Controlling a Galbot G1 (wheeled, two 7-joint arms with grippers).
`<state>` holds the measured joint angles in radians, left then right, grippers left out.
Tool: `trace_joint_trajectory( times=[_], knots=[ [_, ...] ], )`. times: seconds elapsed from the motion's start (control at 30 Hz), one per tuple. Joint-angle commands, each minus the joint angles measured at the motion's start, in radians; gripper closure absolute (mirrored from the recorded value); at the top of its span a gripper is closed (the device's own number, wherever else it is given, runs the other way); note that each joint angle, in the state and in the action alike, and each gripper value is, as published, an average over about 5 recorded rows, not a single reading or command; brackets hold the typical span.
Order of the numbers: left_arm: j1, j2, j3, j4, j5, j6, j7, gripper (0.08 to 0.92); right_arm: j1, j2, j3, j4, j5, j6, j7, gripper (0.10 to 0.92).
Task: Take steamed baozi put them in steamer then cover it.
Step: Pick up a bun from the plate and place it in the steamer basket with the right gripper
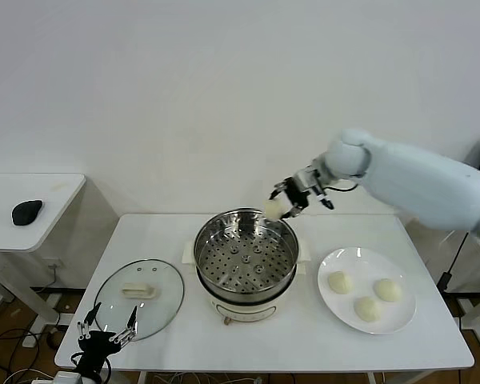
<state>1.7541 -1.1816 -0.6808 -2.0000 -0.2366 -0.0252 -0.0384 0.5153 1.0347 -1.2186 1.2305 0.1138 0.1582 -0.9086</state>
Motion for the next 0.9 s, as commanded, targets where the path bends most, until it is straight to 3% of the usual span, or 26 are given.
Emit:
trace_joint_trajectory(
  times=[0.03, 0.5, 0.77, 0.9],
  knots=[
    [-0.009, -0.001, -0.001, 0.013, 0.000, -0.001, 0.000, 0.177, -0.016, 0.173, -0.076, -0.078, -0.133, 0.157, 0.023, 0.448],
    [-0.020, 0.004, -0.006, 0.020, -0.002, -0.001, 0.001, 0.177, -0.077, 0.240, -0.077, -0.205, -0.404, 0.351, 0.072, 0.448],
    [-0.021, 0.001, -0.007, 0.020, -0.002, -0.001, 0.001, 0.177, -0.077, 0.254, -0.080, -0.217, -0.393, 0.383, 0.076, 0.435],
    [-0.021, 0.000, -0.007, 0.019, -0.002, 0.000, 0.000, 0.177, -0.048, 0.240, -0.089, -0.174, -0.331, 0.372, 0.073, 0.363]
  ],
)
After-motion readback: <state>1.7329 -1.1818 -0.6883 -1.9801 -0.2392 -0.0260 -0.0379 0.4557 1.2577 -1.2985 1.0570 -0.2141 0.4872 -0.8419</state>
